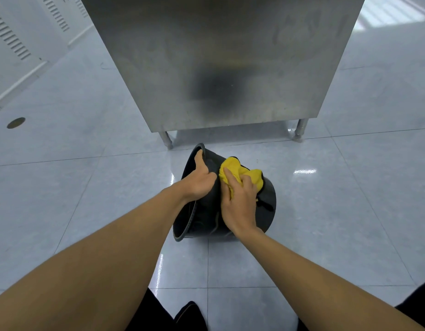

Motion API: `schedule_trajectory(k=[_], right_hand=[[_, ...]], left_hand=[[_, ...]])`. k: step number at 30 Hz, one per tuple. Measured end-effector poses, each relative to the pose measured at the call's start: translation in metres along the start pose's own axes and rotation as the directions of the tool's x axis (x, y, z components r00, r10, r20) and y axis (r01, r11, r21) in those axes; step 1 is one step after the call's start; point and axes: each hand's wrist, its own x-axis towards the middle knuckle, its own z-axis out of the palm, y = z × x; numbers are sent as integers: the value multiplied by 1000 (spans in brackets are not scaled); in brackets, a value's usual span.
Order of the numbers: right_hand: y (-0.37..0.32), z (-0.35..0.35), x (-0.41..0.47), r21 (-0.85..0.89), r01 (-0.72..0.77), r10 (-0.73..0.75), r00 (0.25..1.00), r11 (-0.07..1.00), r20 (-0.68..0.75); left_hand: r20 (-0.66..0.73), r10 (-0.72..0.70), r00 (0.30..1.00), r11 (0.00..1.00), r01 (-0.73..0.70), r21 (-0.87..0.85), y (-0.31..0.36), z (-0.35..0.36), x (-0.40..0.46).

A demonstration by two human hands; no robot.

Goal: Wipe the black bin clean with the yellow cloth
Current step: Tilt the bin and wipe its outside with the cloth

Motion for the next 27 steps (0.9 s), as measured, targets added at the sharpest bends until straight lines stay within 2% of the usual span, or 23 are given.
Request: schedule_trajectory(k=[4, 8, 12, 16, 19, 22, 25, 27], right_hand=[[-17, 2, 4, 71, 75, -76, 997, 995, 9], [-6, 0, 9, 20, 61, -62, 998, 998, 17], [23, -5, 11, -41, -106, 105, 994, 994, -11], [58, -15, 13, -52, -306, 304, 952, 951, -43], [76, -20, 13, -60, -420, 417, 907, 906, -53], [79, -20, 14, -33, -493, 491, 870, 869, -51], [76, -20, 17, -8, -539, 538, 841, 842, -61], [72, -20, 16, -15, -527, 525, 848, 850, -71]], left_hand=[[0, 18, 1000, 996, -18, -91, 9, 3, -1], [22, 8, 1000, 997, -6, -82, 9, 0, 3], [-61, -21, 998, 999, 18, -39, 6, -3, 5], [-146, -45, 988, 997, 36, -67, 3, -5, 9], [-227, -4, 974, 999, 12, 35, 0, 0, 8], [-191, 15, 981, 994, 6, 107, -5, 5, 7], [-138, 2, 990, 997, 8, 71, -4, 9, 8], [-122, 1, 993, 999, 5, 51, -4, 7, 8]])
